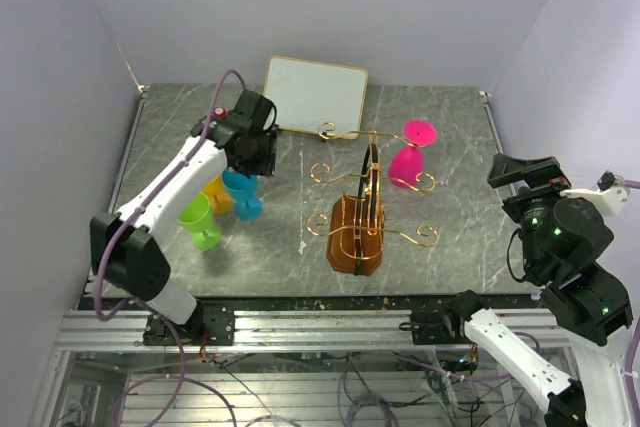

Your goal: Take the wine glass off the wine glass rack

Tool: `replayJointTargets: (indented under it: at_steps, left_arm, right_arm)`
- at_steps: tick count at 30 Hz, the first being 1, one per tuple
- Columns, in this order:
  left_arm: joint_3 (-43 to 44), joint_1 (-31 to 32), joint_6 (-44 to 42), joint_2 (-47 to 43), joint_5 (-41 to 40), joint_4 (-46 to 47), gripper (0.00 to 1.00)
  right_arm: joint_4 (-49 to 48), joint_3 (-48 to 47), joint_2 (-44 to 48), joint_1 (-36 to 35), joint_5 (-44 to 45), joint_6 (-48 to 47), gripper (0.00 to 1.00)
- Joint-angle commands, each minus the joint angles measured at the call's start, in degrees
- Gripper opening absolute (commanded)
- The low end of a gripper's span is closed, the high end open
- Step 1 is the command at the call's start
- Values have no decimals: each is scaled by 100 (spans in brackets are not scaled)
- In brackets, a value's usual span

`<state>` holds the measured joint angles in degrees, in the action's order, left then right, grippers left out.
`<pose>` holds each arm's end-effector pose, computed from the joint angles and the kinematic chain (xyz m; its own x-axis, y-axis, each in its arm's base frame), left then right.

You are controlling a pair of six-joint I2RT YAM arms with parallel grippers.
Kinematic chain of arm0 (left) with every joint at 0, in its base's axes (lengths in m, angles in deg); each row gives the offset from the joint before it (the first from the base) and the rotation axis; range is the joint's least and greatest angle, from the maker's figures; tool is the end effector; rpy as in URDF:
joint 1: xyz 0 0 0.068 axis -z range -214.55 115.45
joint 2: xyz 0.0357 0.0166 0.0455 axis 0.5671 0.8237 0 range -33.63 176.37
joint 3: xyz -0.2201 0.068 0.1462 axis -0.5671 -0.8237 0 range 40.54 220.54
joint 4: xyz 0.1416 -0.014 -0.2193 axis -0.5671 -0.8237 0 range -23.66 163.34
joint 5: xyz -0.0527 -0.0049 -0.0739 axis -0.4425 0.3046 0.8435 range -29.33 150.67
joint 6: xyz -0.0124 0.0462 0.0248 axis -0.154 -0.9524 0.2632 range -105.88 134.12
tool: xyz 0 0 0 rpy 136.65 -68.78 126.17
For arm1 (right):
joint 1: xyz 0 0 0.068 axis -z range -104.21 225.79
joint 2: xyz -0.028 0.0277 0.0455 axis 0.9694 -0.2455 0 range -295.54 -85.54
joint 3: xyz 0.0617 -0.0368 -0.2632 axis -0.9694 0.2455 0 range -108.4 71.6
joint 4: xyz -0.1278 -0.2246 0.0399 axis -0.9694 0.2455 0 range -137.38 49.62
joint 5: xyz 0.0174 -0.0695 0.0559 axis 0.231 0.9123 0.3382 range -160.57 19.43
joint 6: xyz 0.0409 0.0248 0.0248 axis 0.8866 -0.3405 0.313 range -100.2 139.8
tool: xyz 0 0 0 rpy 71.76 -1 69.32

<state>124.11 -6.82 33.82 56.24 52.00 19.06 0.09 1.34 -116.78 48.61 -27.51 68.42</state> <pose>0.2885 -0.1456 0.3153 -0.8588 0.0748 -0.5068 0.1113 0.9929 -0.0420 0.0518 -0.0008 0.4367 0.1140 0.6748 -0.7292 0.2747 0.6839 0.6759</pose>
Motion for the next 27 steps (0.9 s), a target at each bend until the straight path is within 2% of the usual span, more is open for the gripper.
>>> replayJointTargets:
  at_steps: [1, 6, 16, 21, 27]
  left_arm:
    - [298, -46, 54, -1012, 442, -41, 65]
    - [-342, -39, 171, -2293, 587, 472, 69]
    - [-2182, -39, 347, -4603, 40, 1052, 72]
    - [-2595, -40, 315, -5292, 18, 1291, 73]
    - [-2698, -41, 266, -5574, 96, 1432, 73]
  right_arm:
    - [111, 10, 37, -7, 23, 25, 100]
    - [142, 149, 80, -7, -124, 145, 100]
    - [46, 175, -108, -5, -383, 205, 100]
    - [-72, 262, -245, -7, -624, 217, 100]
    - [-87, 352, -429, -7, -819, 407, 100]
